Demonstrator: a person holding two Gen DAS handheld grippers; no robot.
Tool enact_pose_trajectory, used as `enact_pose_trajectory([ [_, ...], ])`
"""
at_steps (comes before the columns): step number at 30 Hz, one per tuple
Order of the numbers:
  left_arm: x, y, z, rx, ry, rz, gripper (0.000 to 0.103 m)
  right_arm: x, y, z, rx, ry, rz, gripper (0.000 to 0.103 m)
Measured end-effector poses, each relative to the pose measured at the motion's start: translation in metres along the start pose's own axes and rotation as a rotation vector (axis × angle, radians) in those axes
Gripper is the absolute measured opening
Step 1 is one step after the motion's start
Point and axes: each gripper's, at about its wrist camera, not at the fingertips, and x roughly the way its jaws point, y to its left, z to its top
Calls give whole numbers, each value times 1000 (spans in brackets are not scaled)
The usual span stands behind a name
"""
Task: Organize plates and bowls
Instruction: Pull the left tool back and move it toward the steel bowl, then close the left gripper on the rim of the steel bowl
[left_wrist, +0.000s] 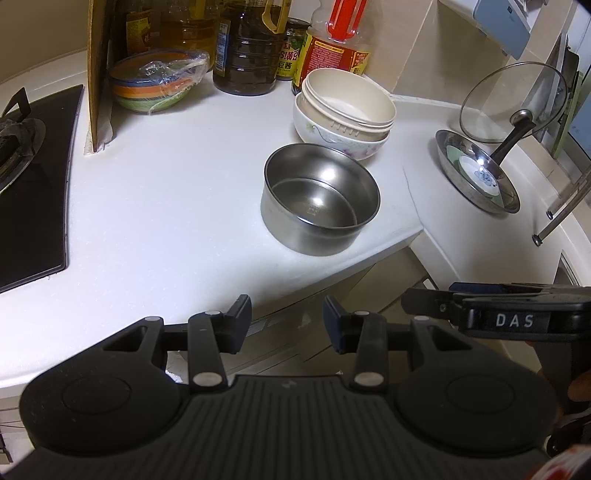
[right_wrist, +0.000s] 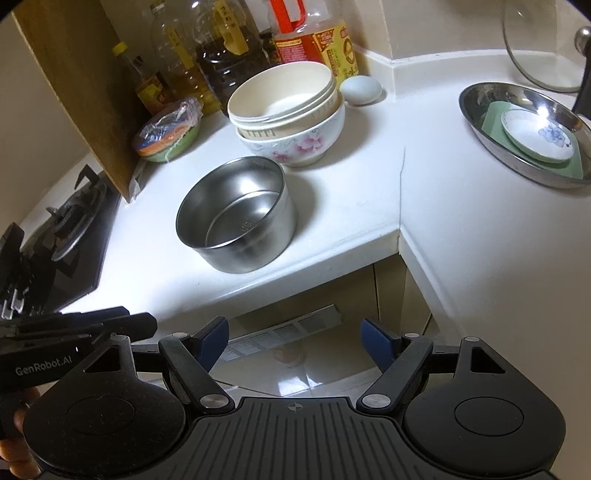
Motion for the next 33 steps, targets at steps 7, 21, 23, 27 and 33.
enact_pose_trajectory([
  [7,2,2,5,5,-9,-9,38,5,6,3,-25,6,-11,78],
  [21,9,13,29,1,-50,-32,38,10,3,18,36,-65,-14,78],
  [23,12,14,33,4,-58,-33,38,10,2,21,39,-90,-14,77],
  [27,18,17,45,8,-73,-37,38,11,2,30,53,-138,-3,68],
  [33,31,19,62,16,-85,-40,38,20,5,44,54,-183,0,61],
])
